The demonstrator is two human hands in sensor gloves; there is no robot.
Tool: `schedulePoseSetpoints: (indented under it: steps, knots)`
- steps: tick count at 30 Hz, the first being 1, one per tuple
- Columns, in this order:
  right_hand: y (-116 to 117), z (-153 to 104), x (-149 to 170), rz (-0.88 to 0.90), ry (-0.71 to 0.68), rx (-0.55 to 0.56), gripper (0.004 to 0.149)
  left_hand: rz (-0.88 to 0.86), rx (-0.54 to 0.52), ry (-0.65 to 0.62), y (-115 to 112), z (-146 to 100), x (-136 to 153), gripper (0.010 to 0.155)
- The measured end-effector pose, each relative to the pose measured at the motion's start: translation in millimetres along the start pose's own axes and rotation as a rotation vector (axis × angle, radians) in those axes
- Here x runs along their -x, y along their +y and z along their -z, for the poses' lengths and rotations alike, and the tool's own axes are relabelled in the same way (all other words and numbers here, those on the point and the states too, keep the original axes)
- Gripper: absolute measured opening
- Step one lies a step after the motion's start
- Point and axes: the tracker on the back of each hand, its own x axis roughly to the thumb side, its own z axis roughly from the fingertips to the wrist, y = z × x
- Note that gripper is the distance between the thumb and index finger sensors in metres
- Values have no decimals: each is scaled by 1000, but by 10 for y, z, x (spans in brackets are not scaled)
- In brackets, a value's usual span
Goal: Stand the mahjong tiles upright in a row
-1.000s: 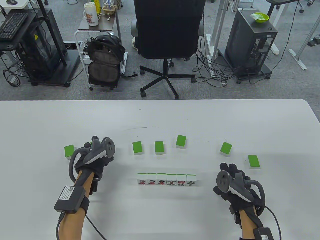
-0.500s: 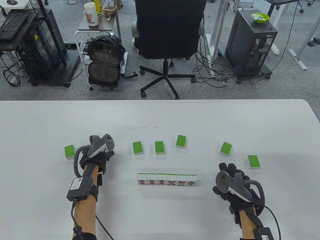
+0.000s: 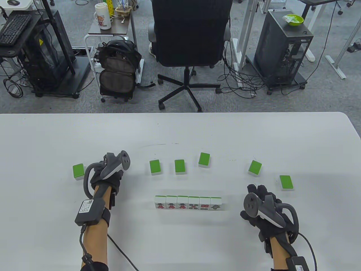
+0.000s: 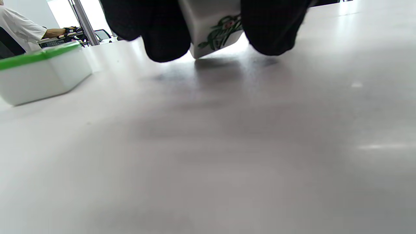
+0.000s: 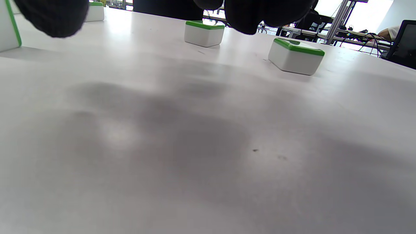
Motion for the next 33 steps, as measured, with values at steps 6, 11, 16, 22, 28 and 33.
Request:
schedulePoseSetpoints:
  steps: [6,11,16,22,28,33]
  knots:
    - [-13,-2,-10,3,-10,5,95,73,50,-108,89,-130,-86,45]
    - [-23,-7,-8,8,-13,13,96,130,3,-247,180,-392,-211,50]
    - [-48,-32,-42,0,-23,28,96,187,-81,-370,281,-715,-332,56]
    - [-62,-45,-73,-5,-34,38,96,199,-93,-545,279,-1051,-514,67]
    - [-57,-44,-73,-5,-34,34,96,232,-67,-671,177,-1233,-746,72]
    - [-58,-44,-74,-5,-34,33,96,224,-47,-718,126,-1288,-870,75]
